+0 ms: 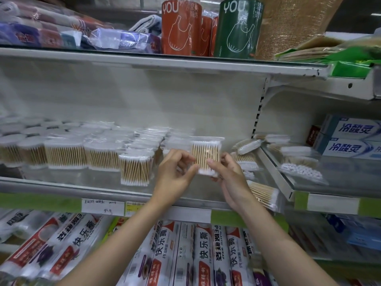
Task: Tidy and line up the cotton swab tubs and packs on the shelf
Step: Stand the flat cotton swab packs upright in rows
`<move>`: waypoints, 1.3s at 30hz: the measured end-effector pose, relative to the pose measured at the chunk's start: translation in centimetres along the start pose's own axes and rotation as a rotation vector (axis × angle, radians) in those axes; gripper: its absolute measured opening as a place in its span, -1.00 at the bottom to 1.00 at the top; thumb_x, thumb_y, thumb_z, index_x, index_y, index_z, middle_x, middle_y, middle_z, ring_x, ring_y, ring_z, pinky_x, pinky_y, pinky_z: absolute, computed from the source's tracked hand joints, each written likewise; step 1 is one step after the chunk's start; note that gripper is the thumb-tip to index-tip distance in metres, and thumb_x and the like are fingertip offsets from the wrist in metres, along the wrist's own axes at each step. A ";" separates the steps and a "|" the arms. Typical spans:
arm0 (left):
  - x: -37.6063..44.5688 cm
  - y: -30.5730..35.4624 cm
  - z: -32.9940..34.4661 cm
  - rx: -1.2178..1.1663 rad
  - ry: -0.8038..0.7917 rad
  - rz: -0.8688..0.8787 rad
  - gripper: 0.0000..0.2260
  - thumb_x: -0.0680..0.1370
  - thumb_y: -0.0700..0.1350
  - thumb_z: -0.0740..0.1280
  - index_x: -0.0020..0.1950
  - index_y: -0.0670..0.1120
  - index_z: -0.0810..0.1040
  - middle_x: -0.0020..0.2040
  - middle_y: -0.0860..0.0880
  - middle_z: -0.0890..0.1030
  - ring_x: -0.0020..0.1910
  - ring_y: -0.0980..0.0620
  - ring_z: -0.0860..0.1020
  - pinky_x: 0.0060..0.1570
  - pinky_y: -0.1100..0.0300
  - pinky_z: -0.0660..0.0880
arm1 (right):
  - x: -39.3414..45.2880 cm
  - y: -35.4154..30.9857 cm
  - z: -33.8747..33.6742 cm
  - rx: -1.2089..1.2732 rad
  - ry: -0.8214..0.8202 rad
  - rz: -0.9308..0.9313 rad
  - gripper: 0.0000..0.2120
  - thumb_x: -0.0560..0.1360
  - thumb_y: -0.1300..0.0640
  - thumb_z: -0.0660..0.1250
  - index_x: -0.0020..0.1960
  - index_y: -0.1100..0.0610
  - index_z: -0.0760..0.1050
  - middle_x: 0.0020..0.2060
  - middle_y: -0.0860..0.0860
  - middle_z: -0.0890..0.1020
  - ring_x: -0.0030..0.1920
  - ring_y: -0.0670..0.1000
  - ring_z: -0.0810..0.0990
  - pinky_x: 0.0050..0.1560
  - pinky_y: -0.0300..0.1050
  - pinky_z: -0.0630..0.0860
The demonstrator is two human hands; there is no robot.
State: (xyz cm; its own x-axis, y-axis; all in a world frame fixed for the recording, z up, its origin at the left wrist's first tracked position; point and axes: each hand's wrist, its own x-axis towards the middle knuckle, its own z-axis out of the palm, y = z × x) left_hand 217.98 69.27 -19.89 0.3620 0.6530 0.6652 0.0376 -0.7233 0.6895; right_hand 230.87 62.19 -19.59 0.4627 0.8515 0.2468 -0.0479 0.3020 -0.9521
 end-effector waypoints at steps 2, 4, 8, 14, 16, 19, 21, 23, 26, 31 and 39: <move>-0.1 0.2 -0.1 -0.064 -0.071 -0.061 -0.73 0.39 0.07 0.45 -0.05 -0.07 0.53 -0.09 0.03 0.56 -0.16 0.16 0.54 -0.15 0.16 0.56 | -0.2 -0.1 0.0 -0.011 -0.051 -0.044 -0.84 0.39 -0.02 0.37 -0.08 0.01 0.50 -0.15 -0.06 0.62 -0.09 -0.03 0.51 -0.10 -0.11 0.38; 0.0 0.6 -0.3 -0.154 -0.128 -0.139 -0.60 0.32 0.15 0.43 0.00 -0.06 0.51 -0.05 0.04 0.57 -0.12 0.17 0.56 -0.13 0.11 0.59 | -0.2 -0.2 -0.1 0.024 -0.088 -0.063 -0.78 0.41 -0.06 0.29 -0.05 0.05 0.53 -0.14 -0.01 0.60 -0.13 -0.03 0.49 -0.14 -0.13 0.37; 0.3 0.6 -0.5 -0.346 -0.225 -0.214 -0.76 0.46 -0.10 0.38 0.10 -0.12 0.52 -0.02 -0.01 0.59 -0.17 0.20 0.57 -0.32 0.28 0.55 | -0.2 -0.2 -0.4 0.023 -0.069 -0.088 -0.87 0.50 0.11 0.26 -0.05 0.06 0.57 -0.11 -0.02 0.62 -0.10 -0.06 0.52 -0.10 -0.14 0.37; 0.8 0.2 -0.7 -0.572 -0.184 -0.371 -0.77 0.60 -0.27 0.13 0.14 -0.12 0.54 0.01 -0.08 0.66 -0.24 0.13 0.60 -0.37 0.29 0.51 | 0.2 -0.1 -0.2 0.017 0.079 -0.014 -0.87 0.49 0.26 0.32 -0.10 0.05 0.46 -0.08 0.04 0.59 -0.05 0.02 0.50 -0.07 -0.11 0.39; 0.8 0.0 -0.6 -0.617 -0.157 -0.383 -0.78 0.60 -0.24 0.18 0.20 -0.10 0.51 0.01 -0.06 0.66 -0.23 0.10 0.61 -0.39 0.27 0.51 | 0.2 -0.2 -0.2 0.058 0.089 0.000 -0.85 0.49 0.29 0.32 -0.13 0.07 0.43 -0.10 0.06 0.60 -0.11 0.01 0.50 -0.15 -0.16 0.39; 0.8 0.0 -0.6 -0.648 -0.133 -0.407 -0.77 0.60 -0.22 0.19 0.24 -0.08 0.46 0.01 -0.03 0.65 -0.23 0.11 0.62 -0.40 0.27 0.53 | 0.0 -0.3 0.0 0.082 0.086 0.007 -0.86 0.48 0.28 0.33 -0.13 0.08 0.41 -0.09 0.09 0.63 -0.12 0.02 0.52 -0.20 -0.19 0.40; 0.8 0.0 -0.6 -0.654 -0.136 -0.403 -0.75 0.60 -0.22 0.19 0.27 -0.09 0.44 0.01 -0.02 0.65 -0.22 0.11 0.62 -0.40 0.27 0.54 | 0.0 -0.4 0.0 0.102 0.090 0.008 -0.86 0.48 0.27 0.33 -0.12 0.08 0.40 -0.09 0.07 0.64 -0.12 0.02 0.54 -0.20 -0.19 0.40; 0.7 -0.1 -0.7 -0.646 -0.136 -0.388 -0.74 0.60 -0.22 0.19 0.28 -0.09 0.43 -0.01 0.00 0.66 -0.22 0.09 0.63 -0.39 0.26 0.55 | -0.1 -0.4 0.0 0.115 0.089 0.015 -0.86 0.49 0.27 0.33 -0.10 0.08 0.39 -0.08 0.06 0.64 -0.11 0.02 0.54 -0.18 -0.18 0.40; 0.5 -0.1 -0.7 -0.604 -0.115 -0.288 -0.73 0.57 -0.26 0.23 0.26 -0.06 0.40 -0.03 -0.03 0.66 -0.17 0.03 0.63 -0.34 0.20 0.57 | -0.1 -0.4 -0.1 0.118 0.087 0.017 -0.84 0.49 0.29 0.32 0.00 0.10 0.41 -0.07 0.06 0.64 -0.09 0.01 0.55 -0.14 -0.16 0.42; 0.0 -0.3 -0.4 -0.429 -0.083 -0.078 -0.74 0.56 -0.35 0.22 0.09 0.01 0.43 0.08 -0.06 0.56 -0.09 0.08 0.62 -0.21 0.15 0.59 | -0.1 -0.3 -0.1 0.060 0.059 -0.011 -0.76 0.48 0.34 0.29 0.07 0.08 0.51 -0.06 0.01 0.66 -0.01 -0.01 0.59 -0.02 -0.11 0.45; -0.2 -0.6 -0.4 -0.254 -0.051 -0.001 -0.81 0.56 -0.28 0.26 0.08 -0.02 0.48 0.02 0.07 0.55 -0.04 0.08 0.55 -0.18 0.02 0.61 | -0.3 -0.5 0.0 0.083 0.071 -0.034 -0.83 0.46 0.29 0.35 0.01 0.10 0.48 -0.12 0.03 0.64 -0.05 0.02 0.60 0.03 -0.02 0.51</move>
State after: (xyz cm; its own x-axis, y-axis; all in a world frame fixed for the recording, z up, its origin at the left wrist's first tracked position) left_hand 217.55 69.65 -20.27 0.4091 0.6366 0.6538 -0.1949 -0.6390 0.7441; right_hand 230.79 61.79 -19.19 0.5271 0.8082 0.2626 -0.1025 0.3672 -0.9245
